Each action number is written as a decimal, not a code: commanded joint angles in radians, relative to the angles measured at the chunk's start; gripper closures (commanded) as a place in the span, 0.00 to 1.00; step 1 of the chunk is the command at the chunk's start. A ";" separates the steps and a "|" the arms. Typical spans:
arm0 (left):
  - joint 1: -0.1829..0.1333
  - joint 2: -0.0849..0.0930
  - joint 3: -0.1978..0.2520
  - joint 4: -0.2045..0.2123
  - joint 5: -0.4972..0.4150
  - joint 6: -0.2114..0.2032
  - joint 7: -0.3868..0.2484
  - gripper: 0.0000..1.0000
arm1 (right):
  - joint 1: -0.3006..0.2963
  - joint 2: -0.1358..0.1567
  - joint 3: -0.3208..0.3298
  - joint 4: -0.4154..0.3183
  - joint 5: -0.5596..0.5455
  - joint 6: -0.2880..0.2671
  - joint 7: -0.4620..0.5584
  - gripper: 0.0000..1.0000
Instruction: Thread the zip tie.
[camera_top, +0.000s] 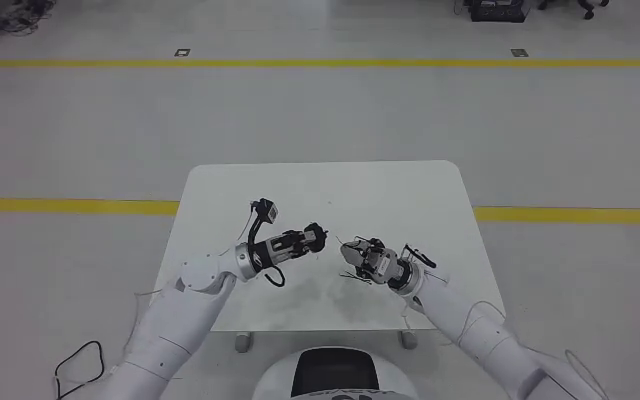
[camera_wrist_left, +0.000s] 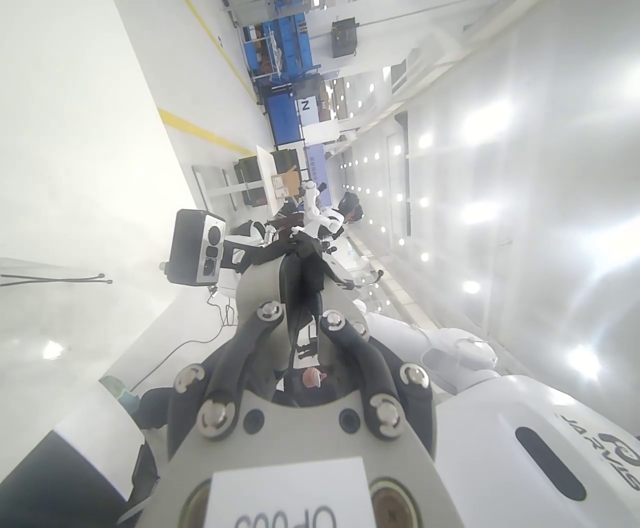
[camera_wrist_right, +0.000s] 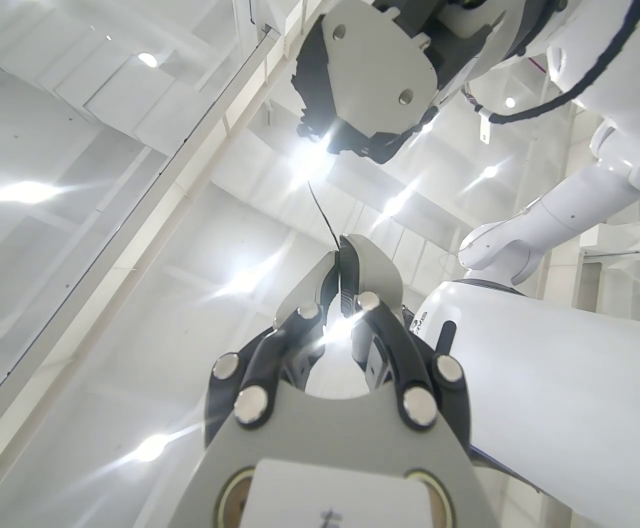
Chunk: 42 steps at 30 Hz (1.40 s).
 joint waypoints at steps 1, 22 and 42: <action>0.001 -0.007 -0.011 0.006 0.000 0.000 -0.011 1.00 | -0.001 0.000 0.002 -0.002 0.000 0.000 0.000 1.00; 0.024 -0.079 -0.103 0.040 0.030 0.000 -0.105 1.00 | -0.052 -0.025 0.036 -0.036 0.000 0.000 0.000 1.00; 0.039 -0.100 -0.151 0.047 0.025 0.000 -0.151 1.00 | -0.063 -0.041 0.063 -0.029 0.000 0.000 -0.026 1.00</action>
